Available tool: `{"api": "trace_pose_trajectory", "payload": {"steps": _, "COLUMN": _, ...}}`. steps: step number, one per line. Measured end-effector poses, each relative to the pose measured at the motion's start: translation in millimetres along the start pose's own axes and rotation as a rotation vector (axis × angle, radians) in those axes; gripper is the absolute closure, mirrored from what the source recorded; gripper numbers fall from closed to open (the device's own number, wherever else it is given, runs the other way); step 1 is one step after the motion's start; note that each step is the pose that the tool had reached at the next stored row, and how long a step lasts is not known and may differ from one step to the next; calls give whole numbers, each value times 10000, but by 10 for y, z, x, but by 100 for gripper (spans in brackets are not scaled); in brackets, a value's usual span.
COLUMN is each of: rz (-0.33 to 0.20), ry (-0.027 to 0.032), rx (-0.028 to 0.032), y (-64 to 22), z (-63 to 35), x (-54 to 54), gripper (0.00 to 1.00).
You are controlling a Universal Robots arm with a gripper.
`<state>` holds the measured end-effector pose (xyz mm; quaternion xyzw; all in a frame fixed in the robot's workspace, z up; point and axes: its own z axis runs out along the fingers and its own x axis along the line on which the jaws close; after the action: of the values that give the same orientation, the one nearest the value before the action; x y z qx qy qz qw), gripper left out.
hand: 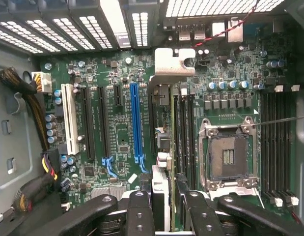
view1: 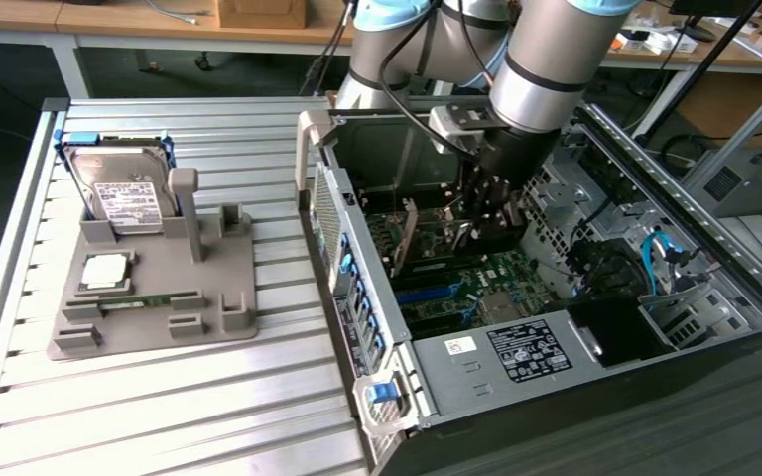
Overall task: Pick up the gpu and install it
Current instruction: 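Insert the gpu into the slot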
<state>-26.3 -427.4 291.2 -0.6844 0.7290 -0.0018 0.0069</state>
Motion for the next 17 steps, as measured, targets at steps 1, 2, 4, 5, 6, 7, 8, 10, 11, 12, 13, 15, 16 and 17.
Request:
{"api": "trace_pose_trajectory", "payload": {"steps": 1, "rz": 0, "ry": 0, "rx": 0, "y": 10, "z": 2, "x": 1, "gripper": 70}}
{"api": "trace_pose_trajectory", "payload": {"steps": 2, "rz": 0, "ry": 1, "rx": 0, "y": 17, "z": 4, "x": 2, "gripper": 70}}
{"api": "trace_pose_trajectory", "payload": {"steps": 4, "rz": 0, "ry": 5, "rx": 0, "y": 27, "z": 10, "x": 4, "gripper": 70}}
{"api": "trace_pose_trajectory", "payload": {"steps": 5, "rz": 0, "ry": 10, "rx": 0, "y": 32, "z": 13, "x": 6, "gripper": 70}}
{"api": "trace_pose_trajectory", "payload": {"steps": 6, "rz": 0, "ry": 13, "rx": 1, "y": 36, "z": 15, "x": 8, "gripper": 70}}
{"api": "trace_pose_trajectory", "payload": {"steps": 7, "rz": 0, "ry": 17, "rx": 1, "y": 45, "z": 19, "x": 11, "gripper": 70}}
{"api": "trace_pose_trajectory", "payload": {"steps": 8, "rz": 0, "ry": 19, "rx": 1, "y": 52, "z": 23, "x": 16, "gripper": 70}}
{"api": "trace_pose_trajectory", "payload": {"steps": 10, "rz": 0, "ry": 23, "rx": 1, "y": 61, "z": 26, "x": 22, "gripper": 70}}
{"api": "trace_pose_trajectory", "payload": {"steps": 11, "rz": 0, "ry": 24, "rx": 2, "y": 67, "z": 29, "x": 25, "gripper": 70}}
{"api": "trace_pose_trajectory", "payload": {"steps": 12, "rz": 0, "ry": 26, "rx": 1, "y": 71, "z": 31, "x": 27, "gripper": 70}}
{"api": "trace_pose_trajectory", "payload": {"steps": 13, "rz": -1, "ry": 29, "rx": 1, "y": 75, "z": 32, "x": 29, "gripper": 70}}
{"api": "trace_pose_trajectory", "payload": {"steps": 15, "rz": 0, "ry": 30, "rx": 2, "y": 83, "z": 37, "x": 33, "gripper": 70}}
{"api": "trace_pose_trajectory", "payload": {"steps": 16, "rz": 0, "ry": 31, "rx": 2, "y": 87, "z": 39, "x": 35, "gripper": 70}}
{"api": "trace_pose_trajectory", "payload": {"steps": 17, "rz": 0, "ry": 31, "rx": 2, "y": 91, "z": 41, "x": 37, "gripper": 70}}
